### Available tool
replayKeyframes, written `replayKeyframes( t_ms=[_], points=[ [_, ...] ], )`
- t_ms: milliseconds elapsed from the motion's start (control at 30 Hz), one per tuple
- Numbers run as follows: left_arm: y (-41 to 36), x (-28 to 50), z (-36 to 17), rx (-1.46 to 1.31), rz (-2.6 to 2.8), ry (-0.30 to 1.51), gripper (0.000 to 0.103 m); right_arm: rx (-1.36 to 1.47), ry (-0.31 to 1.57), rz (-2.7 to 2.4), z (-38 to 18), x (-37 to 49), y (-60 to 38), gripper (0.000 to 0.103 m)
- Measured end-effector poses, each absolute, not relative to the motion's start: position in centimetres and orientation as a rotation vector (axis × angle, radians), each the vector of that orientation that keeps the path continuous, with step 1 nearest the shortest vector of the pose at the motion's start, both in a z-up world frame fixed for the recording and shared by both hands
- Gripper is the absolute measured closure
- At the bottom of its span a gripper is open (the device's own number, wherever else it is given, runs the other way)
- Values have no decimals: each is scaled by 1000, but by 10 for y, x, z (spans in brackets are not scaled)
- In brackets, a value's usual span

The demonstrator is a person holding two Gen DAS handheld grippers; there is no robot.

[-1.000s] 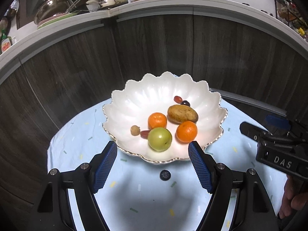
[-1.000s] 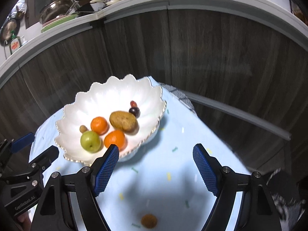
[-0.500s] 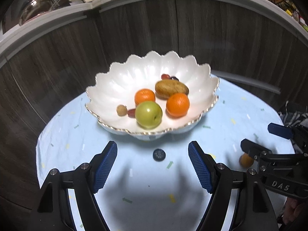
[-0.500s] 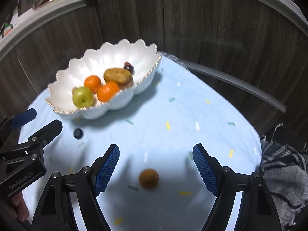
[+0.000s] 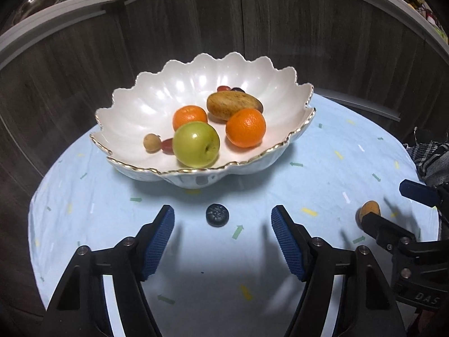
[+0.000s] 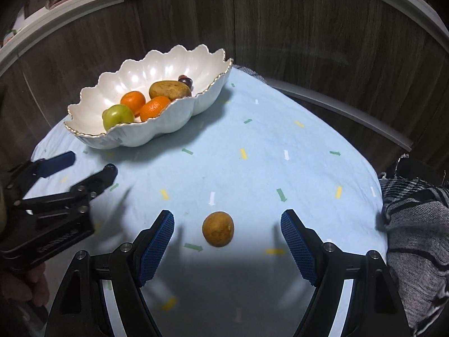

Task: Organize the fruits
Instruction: 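Move both open tools back toward the blueberry and brown kiwi on the cloth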

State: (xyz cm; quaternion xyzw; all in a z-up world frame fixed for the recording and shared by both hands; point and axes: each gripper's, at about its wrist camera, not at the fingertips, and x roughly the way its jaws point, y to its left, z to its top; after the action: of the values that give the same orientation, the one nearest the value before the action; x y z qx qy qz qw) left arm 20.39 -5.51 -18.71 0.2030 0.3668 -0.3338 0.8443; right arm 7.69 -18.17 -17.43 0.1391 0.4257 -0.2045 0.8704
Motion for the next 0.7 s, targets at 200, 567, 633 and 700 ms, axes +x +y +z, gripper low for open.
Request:
replayKeyframes(
  t_ms=[200,567,633,700],
  points=[
    [-57,209,-195,423,-709,781,36,310,917,-432,-184,79,-179,24],
    [-59,214,-207,438,-709,801,42,279,947,-462,-201,84,-182,37],
    [-59,217,-209,431,-713,803,46,252,936,-462,-201,85,-179,38],
    [-60,218,-211,429,-714,809,50,240,927,-457,-201,86,-177,43]
  ],
)
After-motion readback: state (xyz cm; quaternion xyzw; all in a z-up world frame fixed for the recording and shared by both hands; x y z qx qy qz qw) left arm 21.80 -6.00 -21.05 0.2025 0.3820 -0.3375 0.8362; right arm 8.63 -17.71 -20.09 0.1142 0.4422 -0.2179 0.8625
